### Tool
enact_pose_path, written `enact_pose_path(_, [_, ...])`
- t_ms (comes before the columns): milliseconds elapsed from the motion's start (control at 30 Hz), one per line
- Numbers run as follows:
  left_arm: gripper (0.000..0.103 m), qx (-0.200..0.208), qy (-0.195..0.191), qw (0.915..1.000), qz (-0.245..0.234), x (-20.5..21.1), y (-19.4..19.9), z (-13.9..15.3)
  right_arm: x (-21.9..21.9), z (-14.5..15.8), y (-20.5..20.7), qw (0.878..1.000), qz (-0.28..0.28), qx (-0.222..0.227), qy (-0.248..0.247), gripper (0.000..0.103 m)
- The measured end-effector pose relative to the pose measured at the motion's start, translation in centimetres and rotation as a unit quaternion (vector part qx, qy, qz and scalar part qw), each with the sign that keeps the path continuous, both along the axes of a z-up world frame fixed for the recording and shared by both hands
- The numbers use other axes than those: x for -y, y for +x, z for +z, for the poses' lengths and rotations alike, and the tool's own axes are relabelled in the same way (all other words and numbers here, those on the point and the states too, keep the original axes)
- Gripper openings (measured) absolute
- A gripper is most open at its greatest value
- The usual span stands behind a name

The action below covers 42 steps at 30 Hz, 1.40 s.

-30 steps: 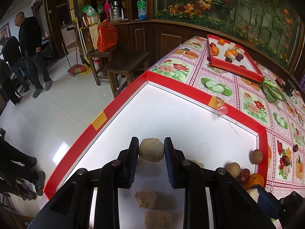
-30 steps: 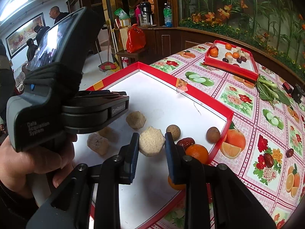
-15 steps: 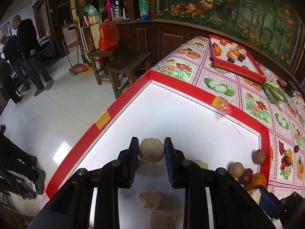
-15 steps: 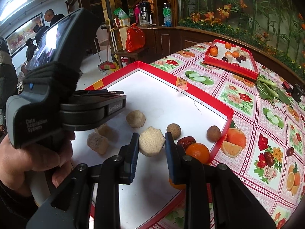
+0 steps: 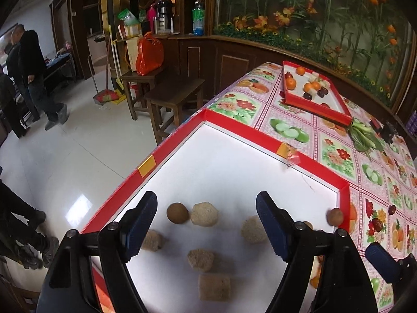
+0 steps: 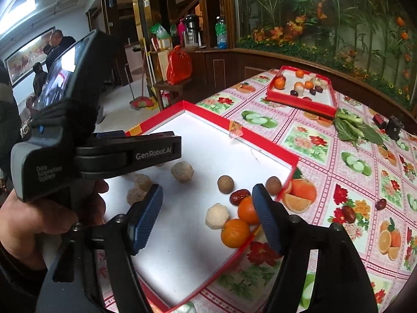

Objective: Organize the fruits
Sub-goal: 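Open both tools to release the pieces into the white tray, then move both open tools back over the tablecloth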

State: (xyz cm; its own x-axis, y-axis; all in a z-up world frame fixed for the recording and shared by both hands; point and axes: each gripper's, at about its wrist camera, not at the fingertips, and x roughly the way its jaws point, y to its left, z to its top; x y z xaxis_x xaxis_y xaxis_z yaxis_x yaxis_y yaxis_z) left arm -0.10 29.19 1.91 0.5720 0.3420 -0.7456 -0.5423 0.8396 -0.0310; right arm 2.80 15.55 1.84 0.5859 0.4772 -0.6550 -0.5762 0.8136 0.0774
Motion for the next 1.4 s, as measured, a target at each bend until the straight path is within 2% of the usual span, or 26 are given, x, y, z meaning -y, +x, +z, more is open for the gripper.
enact_pose_path(133, [0.078, 0.002, 0.004, 1.0000, -0.004, 0.8, -0.1, 0.5, 1.4, 0.2, -0.1, 1.000, -0.008, -0.001, 0.006, 0.075])
enact_pose_path(200, [0.078, 0.001, 0.005, 1.0000, -0.006, 1.2, -0.1, 0.6, 2.3, 0.2, 0.0, 1.000, -0.011, -0.004, 0.011, 0.080])
enact_pose_path(400, [0.078, 0.011, 0.018, 0.9995, -0.025, 4.2, 0.2, 1.3, 7.9, -0.5, 0.6, 0.999, -0.038, -0.010, 0.018, 0.090])
enact_pose_path(533, [0.079, 0.024, 0.037, 0.9967, -0.068, 8.1, 1.0, 2.1, 14.6, -1.7, 1.9, 0.995, -0.099, -0.022, 0.017, 0.102])
enact_pose_path(633, [0.081, 0.030, 0.040, 0.9919, -0.117, 11.9, 2.2, 2.3, 20.0, -3.1, 3.8, 0.986, -0.159, -0.051, 0.001, 0.103])
enact_pose_path(733, [0.081, 0.023, 0.035, 0.9822, -0.183, 16.4, 4.1, 1.5, 25.0, -3.9, 5.6, 0.974, -0.214, -0.069, 0.010, 0.103])
enact_pose_path(800, [0.081, 0.014, 0.027, 0.9765, -0.213, 18.3, 5.0, 0.9, 26.9, -4.0, 6.6, 0.969, -0.237, -0.073, 0.020, 0.103])
enact_pose_path(900, [0.081, -0.001, 0.026, 0.9733, -0.228, 20.2, 6.1, -0.5, 27.1, -4.0, 7.8, 0.970, -0.235, -0.059, 0.012, 0.103])
enact_pose_path(933, [0.081, -0.005, 0.021, 0.9732, -0.229, 20.4, 6.2, -0.9, 26.5, -4.1, 8.7, 0.972, -0.228, -0.055, 0.006, 0.102])
enact_pose_path(967, [0.081, -0.009, 0.018, 0.9731, -0.229, 20.6, 6.3, -1.2, 26.0, -4.2, 9.4, 0.973, -0.225, -0.054, 0.002, 0.095])
enact_pose_path(1000, [0.081, -0.011, 0.017, 0.9727, -0.231, 20.8, 6.2, -1.5, 25.3, -4.5, 10.5, 0.974, -0.222, -0.054, -0.006, 0.085])
enact_pose_path(1100, [0.081, -0.018, 0.028, 0.9695, -0.243, 21.6, 6.0, -2.3, 24.1, -5.4, 12.7, 0.973, -0.222, -0.060, -0.024, 0.068])
enact_pose_path(1233, [0.081, -0.025, 0.031, 0.9672, -0.251, 22.1, 6.2, -2.9, 23.3, -6.9, 15.1, 0.970, -0.228, -0.067, -0.043, 0.065])
enact_pose_path(1267, [0.081, -0.025, 0.027, 0.9675, -0.250, 22.1, 6.3, -3.0, 23.2, -7.1, 15.4, 0.970, -0.228, -0.070, -0.047, 0.054])
enact_pose_path(1300, [0.081, -0.025, 0.023, 0.9680, -0.249, 22.1, 6.5, -3.2, 23.0, -7.2, 15.6, 0.969, -0.231, -0.064, -0.057, 0.037])
enact_pose_path(1333, [0.081, -0.027, 0.019, 0.9684, -0.247, 22.1, 6.7, -3.3, 22.9, -7.1, 15.6, 0.970, -0.228, -0.063, -0.062, 0.032])
enact_pose_path(1400, [0.081, -0.032, 0.016, 0.9690, -0.244, 22.3, 7.2, -3.7, 23.0, -7.0, 15.5, 0.970, -0.222, -0.071, -0.061, 0.032])
